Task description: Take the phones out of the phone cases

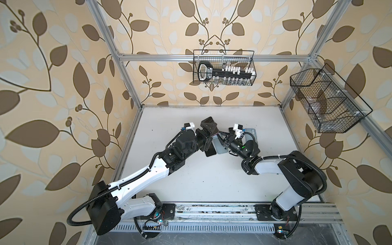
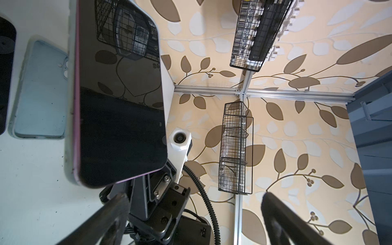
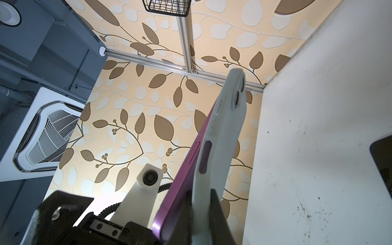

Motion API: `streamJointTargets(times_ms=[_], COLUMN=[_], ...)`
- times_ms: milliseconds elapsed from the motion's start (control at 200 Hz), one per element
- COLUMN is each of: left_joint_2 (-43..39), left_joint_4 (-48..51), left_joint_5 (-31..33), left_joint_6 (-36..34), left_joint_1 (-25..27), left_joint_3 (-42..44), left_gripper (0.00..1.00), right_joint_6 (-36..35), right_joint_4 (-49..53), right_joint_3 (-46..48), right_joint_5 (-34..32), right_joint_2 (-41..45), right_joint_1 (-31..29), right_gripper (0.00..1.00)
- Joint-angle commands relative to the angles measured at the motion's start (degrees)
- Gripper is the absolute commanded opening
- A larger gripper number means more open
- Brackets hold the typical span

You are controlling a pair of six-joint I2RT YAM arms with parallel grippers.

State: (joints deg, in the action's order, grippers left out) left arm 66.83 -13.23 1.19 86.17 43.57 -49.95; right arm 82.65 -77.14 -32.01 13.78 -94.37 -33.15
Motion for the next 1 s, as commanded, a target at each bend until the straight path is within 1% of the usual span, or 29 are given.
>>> streamJointTargets(times_ms=[0, 195, 490, 730, 820, 995], left_joint_2=[1.02, 2.76, 2.86, 1.23, 0.77, 0.85], left_joint_4=[-3.95, -5.4, -5.6, -4.16, -4.52, -5.06], left_joint_5=[2.58, 1.84, 3.03, 7.87, 9.89, 10.85], left_joint_6=[1.0, 1.8, 1.81, 1.37, 2.55, 3.31], left_joint_1=[0.29, 0.29, 0.18, 0.2, 0.2, 0.2], left_joint_3=[0.01, -0.14, 0.21, 2.04, 3.62, 4.45], left_gripper=[0.99, 0.99, 0.99, 0.99, 0.98, 0.95], right_joint_6=[-0.3, -0.61, -0.39, -0.47, -0.98, -1.44], right_joint_4=[-5.48, -5.42, -6.02, -7.49, -7.57, -8.62], right_joint_3=[0.17, 0.91, 1.2, 2.18, 2.48, 3.08], right_joint_5=[-1.91, -2.71, -2.97, -4.29, -4.81, -6.34], right_joint_2=[2.37, 3.5, 3.33, 3.54, 3.84, 3.78], right_joint_1=[-0.47, -0.56, -0.78, -1.87, -2.6, -3.45], right_gripper=[0.0, 0.0, 0.0, 0.0, 0.0, 0.0])
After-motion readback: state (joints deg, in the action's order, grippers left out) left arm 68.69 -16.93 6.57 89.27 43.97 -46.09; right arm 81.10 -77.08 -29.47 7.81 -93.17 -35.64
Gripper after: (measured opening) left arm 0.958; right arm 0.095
